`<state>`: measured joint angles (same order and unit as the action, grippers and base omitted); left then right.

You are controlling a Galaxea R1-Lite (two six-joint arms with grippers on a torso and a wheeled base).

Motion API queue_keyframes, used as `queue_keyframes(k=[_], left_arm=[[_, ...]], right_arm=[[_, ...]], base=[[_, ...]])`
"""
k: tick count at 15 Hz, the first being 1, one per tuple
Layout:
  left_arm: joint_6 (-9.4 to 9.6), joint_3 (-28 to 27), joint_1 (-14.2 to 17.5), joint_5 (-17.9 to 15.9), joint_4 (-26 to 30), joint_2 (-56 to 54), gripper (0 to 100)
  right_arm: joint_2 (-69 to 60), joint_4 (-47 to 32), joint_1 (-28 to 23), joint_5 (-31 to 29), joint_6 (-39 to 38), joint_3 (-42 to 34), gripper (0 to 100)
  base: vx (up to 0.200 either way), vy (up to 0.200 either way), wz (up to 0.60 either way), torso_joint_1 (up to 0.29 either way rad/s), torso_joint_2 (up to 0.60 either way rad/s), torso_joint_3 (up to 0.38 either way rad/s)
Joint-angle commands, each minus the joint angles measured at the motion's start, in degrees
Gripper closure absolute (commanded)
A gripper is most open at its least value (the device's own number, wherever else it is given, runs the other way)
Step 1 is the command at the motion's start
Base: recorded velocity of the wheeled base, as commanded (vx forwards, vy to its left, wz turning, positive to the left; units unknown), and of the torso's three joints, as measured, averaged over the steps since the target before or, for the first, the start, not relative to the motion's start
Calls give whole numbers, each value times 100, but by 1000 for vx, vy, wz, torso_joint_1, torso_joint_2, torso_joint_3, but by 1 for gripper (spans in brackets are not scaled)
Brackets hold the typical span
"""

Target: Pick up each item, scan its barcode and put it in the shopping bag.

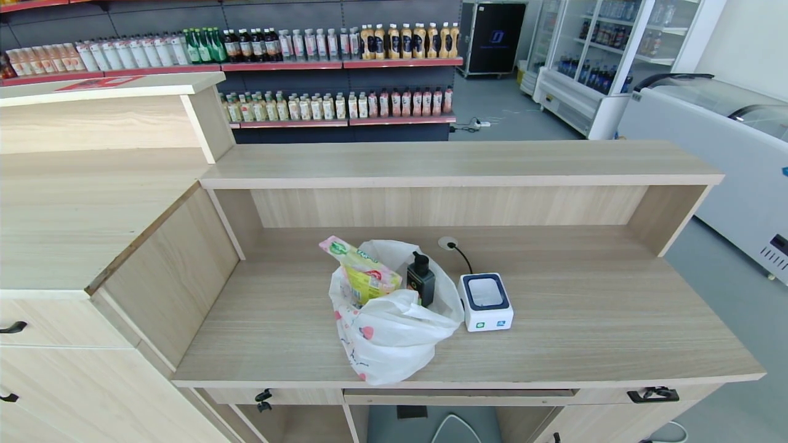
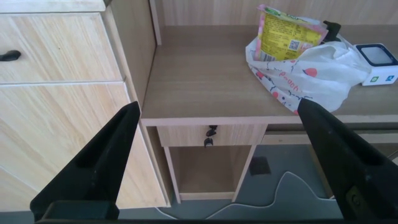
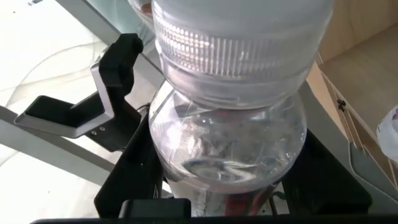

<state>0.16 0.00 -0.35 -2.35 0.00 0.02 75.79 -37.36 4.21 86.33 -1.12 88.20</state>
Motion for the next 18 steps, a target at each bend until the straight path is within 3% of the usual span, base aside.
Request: queue_keyframes(k=[1, 9, 11, 14, 16, 17, 18], left_arm=[[2, 0, 0, -2, 0, 6, 0], [2, 0, 0, -2, 0, 6, 0], [2, 0, 0, -2, 0, 6, 0], [2, 0, 0, -2, 0, 6, 0], [2, 0, 0, -2, 0, 6, 0], [-7, 0, 0, -2, 0, 6, 0], [2, 0, 0, -2, 0, 6, 0]], right_arm=[[-47, 1, 1, -3, 7, -145, 100], [-275, -8, 160, -90, 68, -400, 100], [-249, -8, -7, -820, 262, -259, 100], [-249, -544, -948, -1505, 455, -312, 100], [-205, -851, -1291, -2446, 1088, -338, 100], [-20, -808, -1563, -3052, 1879, -479, 100], [59, -808, -1730, -3123, 2318, -541, 100]], base=[[0, 0, 0, 0, 0, 0], [0, 0, 0, 0, 0, 0], [0, 0, 0, 0, 0, 0], [0, 0, 0, 0, 0, 0], [0, 0, 0, 0, 0, 0], [0, 0, 0, 0, 0, 0], [0, 0, 0, 0, 0, 0]])
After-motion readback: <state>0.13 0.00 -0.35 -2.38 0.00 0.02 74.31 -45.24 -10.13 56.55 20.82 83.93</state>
